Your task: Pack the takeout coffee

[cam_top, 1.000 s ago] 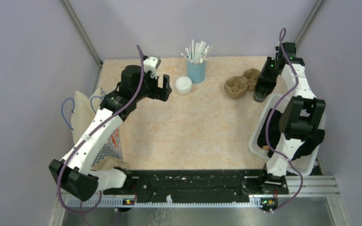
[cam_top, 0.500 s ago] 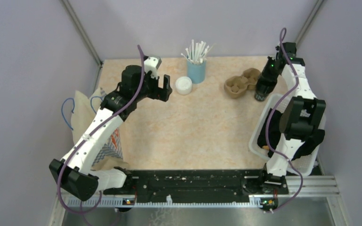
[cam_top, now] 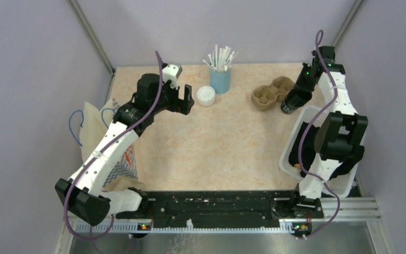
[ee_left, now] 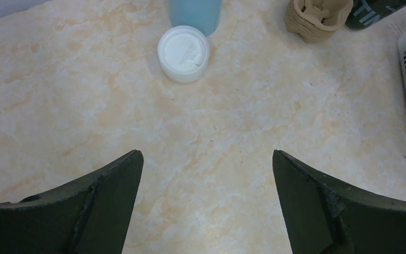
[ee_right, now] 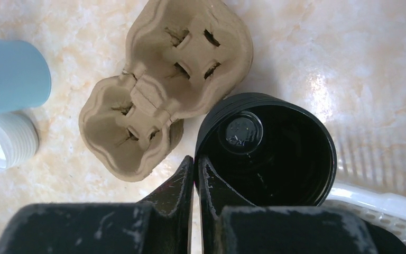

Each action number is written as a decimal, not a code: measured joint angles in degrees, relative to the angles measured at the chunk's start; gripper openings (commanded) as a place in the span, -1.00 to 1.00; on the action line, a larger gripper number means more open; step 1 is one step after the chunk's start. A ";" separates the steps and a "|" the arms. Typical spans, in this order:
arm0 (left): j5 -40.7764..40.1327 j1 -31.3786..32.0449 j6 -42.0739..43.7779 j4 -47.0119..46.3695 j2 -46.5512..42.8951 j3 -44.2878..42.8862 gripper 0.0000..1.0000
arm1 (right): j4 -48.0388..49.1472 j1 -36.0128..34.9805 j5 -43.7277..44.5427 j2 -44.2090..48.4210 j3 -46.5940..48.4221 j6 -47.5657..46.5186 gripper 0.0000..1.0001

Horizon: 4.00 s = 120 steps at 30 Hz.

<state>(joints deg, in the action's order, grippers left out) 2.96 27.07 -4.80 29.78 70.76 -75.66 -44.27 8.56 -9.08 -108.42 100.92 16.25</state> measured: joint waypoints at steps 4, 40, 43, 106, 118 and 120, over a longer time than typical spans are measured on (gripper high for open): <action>0.22 0.04 0.00 0.00 0.00 0.00 0.97 | -0.57 -0.59 1.66 0.44 0.00 -0.28 -1.00; 0.44 1.18 0.02 -0.13 0.02 0.00 0.97 | -7.34 -11.04 19.21 -0.63 4.55 -9.66 -0.65; 0.42 1.18 0.02 -0.13 0.02 0.00 0.97 | -7.30 -10.99 18.21 -0.83 4.52 -9.64 -0.61; 0.46 1.18 0.26 -0.11 0.02 0.00 0.97 | -4.68 -9.01 12.39 -3.04 3.56 -9.03 -0.72; 0.66 1.18 0.26 -0.11 0.02 0.00 0.97 | -4.83 -9.01 11.96 -3.04 3.56 -9.03 -0.68; 0.66 1.18 0.24 -0.11 0.02 0.00 0.97 | -4.83 -9.01 11.93 -3.04 3.56 -9.03 -0.70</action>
<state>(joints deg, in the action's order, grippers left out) 3.62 28.25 -4.56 29.67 70.78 -75.66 -49.10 -0.45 2.85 -111.46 104.49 7.22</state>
